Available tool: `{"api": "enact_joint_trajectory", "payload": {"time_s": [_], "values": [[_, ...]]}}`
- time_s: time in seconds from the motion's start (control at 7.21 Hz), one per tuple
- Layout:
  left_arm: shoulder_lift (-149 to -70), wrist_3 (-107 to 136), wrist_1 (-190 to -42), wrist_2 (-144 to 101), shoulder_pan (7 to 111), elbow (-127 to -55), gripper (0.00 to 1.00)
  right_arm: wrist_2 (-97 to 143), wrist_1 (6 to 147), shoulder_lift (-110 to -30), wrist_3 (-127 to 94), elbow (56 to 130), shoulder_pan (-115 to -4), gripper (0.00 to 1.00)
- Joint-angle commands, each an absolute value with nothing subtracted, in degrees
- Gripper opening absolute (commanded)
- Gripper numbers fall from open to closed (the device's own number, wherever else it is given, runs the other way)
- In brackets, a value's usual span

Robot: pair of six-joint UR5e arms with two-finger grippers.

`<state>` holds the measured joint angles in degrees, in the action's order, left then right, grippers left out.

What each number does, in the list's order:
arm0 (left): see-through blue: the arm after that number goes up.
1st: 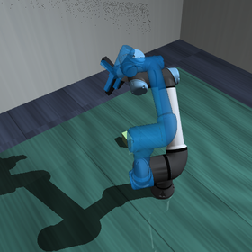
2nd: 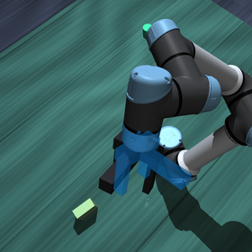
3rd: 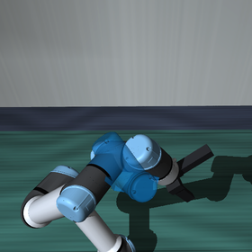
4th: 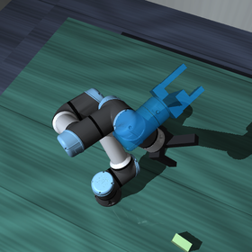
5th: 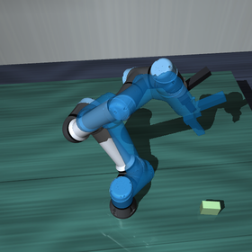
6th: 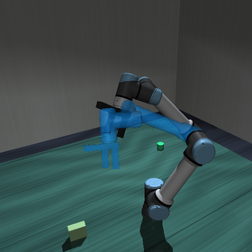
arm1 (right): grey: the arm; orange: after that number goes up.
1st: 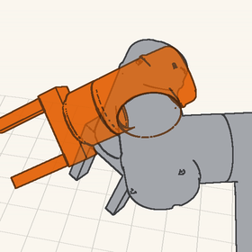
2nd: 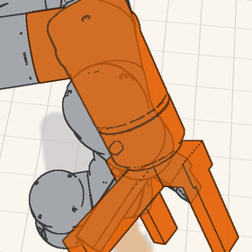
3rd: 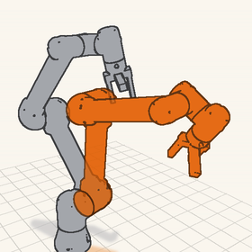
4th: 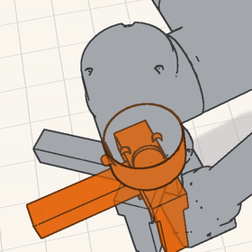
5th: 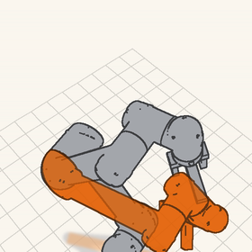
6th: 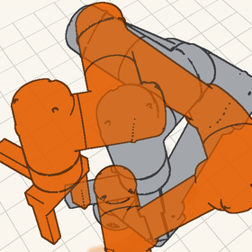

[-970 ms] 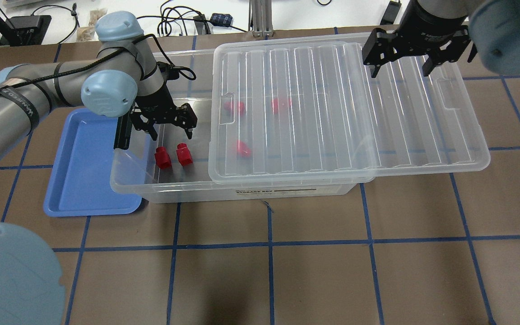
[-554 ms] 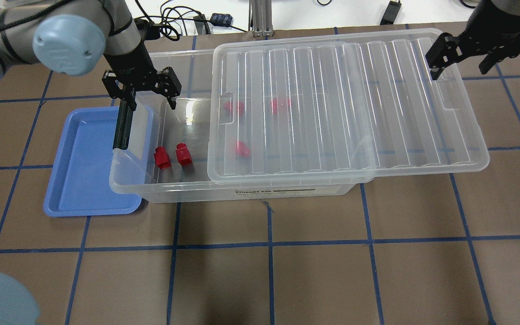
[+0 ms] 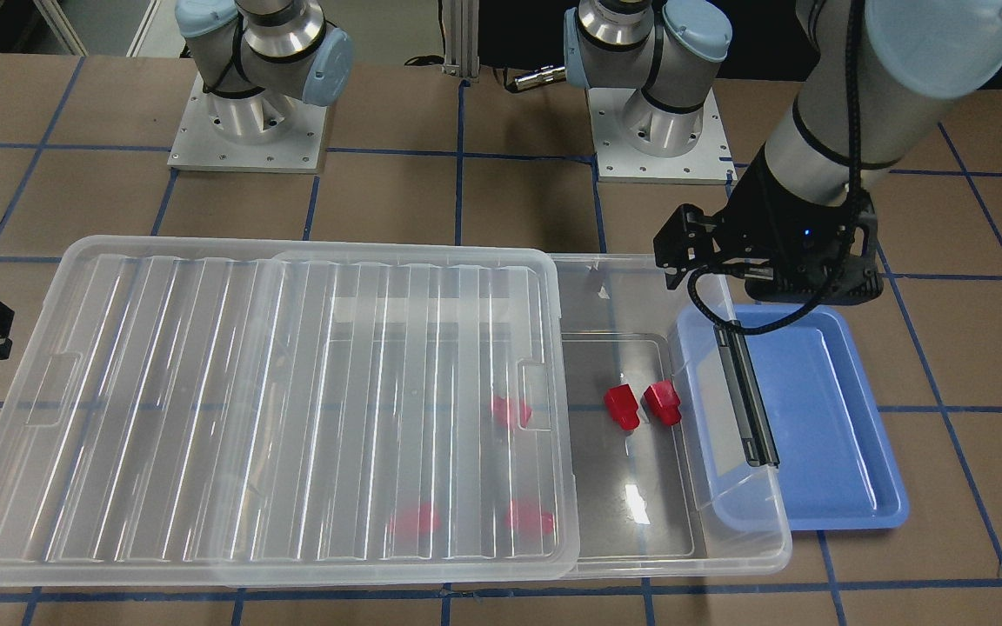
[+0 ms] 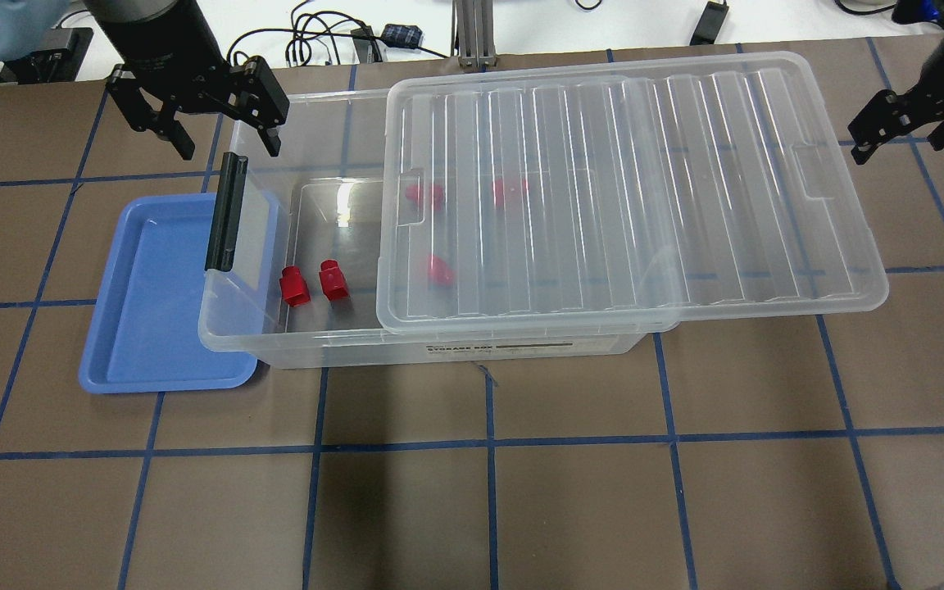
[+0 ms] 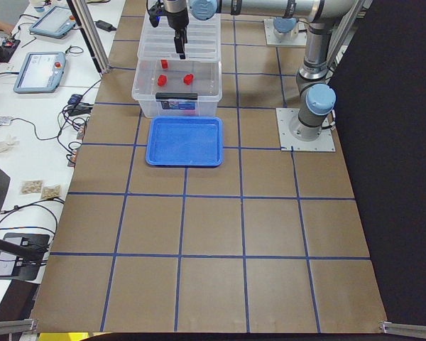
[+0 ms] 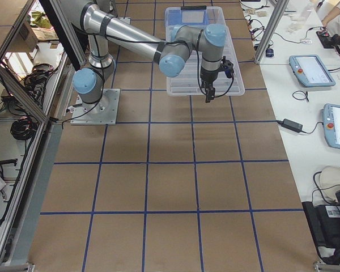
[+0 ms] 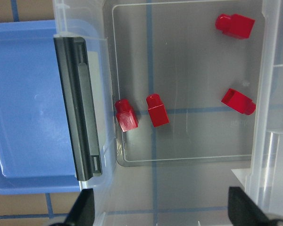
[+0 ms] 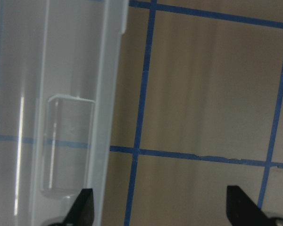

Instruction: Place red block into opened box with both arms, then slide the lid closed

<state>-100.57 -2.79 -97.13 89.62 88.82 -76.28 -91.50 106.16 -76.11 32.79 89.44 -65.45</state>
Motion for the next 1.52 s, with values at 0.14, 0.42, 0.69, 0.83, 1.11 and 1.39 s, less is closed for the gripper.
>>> {"api": "enact_joint_trajectory", "payload": {"time_s": [0.14,0.42,0.69,0.83,1.11,1.39], "values": [[-97.6,-3.3,-90.8,90.1,87.0,-84.1,1.00,-91.2,109.8,-73.8,36.5,92.1,-62.1,1.00],[-95.1,-3.3,-88.8,90.2,86.9,-88.0,1.00,-87.9,109.2,-74.1,32.4,92.9,-63.0,1.00],[-93.9,-2.6,-89.6,90.4,87.0,-89.1,1.00,-87.1,109.5,-74.5,30.1,93.9,-64.9,1.00],[-93.7,-2.6,-90.4,90.4,86.8,-89.1,1.00,-87.1,109.4,-74.7,28.8,94.2,-65.9,1.00],[-93.7,-2.5,-90.1,90.3,86.8,-89.8,1.00,-87.2,109.0,-75.2,26.2,94.4,-69.3,1.00],[-93.7,-2.5,-89.5,90.3,86.8,-90.0,1.00,-87.2,109.0,-75.4,21.2,94.4,-72.9,1.00]]}}
